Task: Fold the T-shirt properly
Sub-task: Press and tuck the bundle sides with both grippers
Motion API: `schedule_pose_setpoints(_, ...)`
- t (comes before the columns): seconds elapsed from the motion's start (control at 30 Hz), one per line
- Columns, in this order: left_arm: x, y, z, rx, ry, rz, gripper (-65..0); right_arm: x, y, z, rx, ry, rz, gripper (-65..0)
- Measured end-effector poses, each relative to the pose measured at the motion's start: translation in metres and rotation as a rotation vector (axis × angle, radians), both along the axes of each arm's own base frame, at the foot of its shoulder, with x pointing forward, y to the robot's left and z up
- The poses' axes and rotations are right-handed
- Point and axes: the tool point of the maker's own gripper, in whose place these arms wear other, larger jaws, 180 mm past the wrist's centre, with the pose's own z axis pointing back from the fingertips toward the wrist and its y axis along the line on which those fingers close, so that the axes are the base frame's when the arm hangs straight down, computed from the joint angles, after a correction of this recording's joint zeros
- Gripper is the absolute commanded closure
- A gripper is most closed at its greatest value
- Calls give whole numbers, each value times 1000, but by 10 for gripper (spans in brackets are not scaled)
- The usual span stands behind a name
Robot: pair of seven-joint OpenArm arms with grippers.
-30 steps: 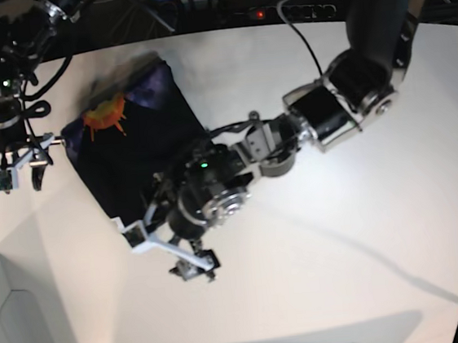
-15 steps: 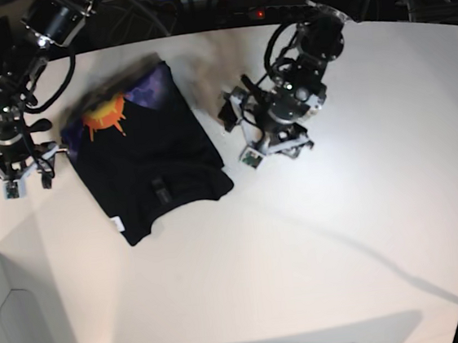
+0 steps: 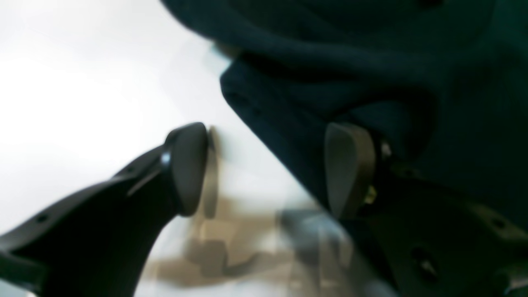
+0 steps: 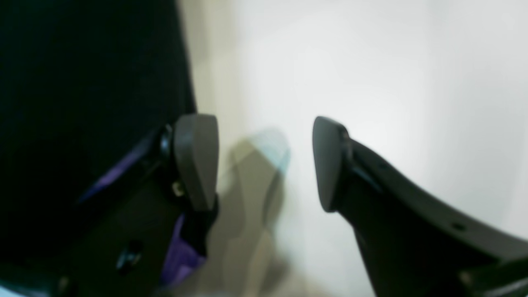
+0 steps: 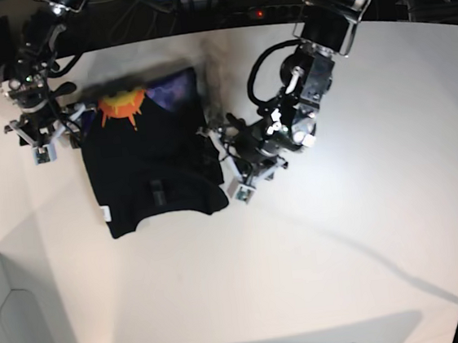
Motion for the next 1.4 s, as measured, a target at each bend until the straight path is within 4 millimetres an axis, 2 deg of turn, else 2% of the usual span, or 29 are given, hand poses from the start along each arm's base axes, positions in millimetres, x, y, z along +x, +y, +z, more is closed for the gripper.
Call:
schedule_pose_setpoints(0.17, 8, -2, 9, 8, -6, 2, -432, -15, -3, 15, -33, -12, -22, -367)
schedule_pose_setpoints(0.23, 7, 0, 20, -7, -30, 7, -432, -19, -18, 34, -83, -46, -68, -368)
schedule_pose_setpoints(0.3, 13, 8, 34, -35, -66, 35, -432, -18, -21, 55, -116, -100, -87, -369)
schedule_pose_setpoints(0.4, 26, 35, 56, -40, -143, 111, -432, -15, -2, 62, -97, -123, -49, -369)
schedule_pose_setpoints(0.47, 26, 50, 59, -45, -152, 161, -432, -13, 14, 58, -78, -113, -3, -369)
schedule_pose_setpoints(0.53, 16, 56, 50, -46, -124, 184, -432, -10, 28, 55, -58, -109, 34, -369)
schedule_pose_setpoints(0.63, -4, 51, 34, -47, -67, 173, -433, -8, 46, 53, -38, -108, 87, -369)
schedule_pose_setpoints(0.77, -14, 45, 26, -64, -39, 178, -434, -9, 72, 48, -5, -96, 156, -369)
schedule_pose_setpoints(0.9, -12, 35, 26, -97, -30, 192, -434, -5, 86, 49, 10, -104, 192, -369)
schedule_pose_setpoints(1.03, -7, 18, 11, -126, 29, 200, -434, -1, 104, 51, 30, -115, 242, -369)
schedule_pose_setpoints(1.17, 2, 4, 11, -190, 64, 206, -434, 4, 123, 54, 51, -130, 290, -369)
schedule_pose_setpoints(1.4, 20, -4, 12, -312, 136, 233, -431, 10, 125, 57, 52, -143, 296, -369)
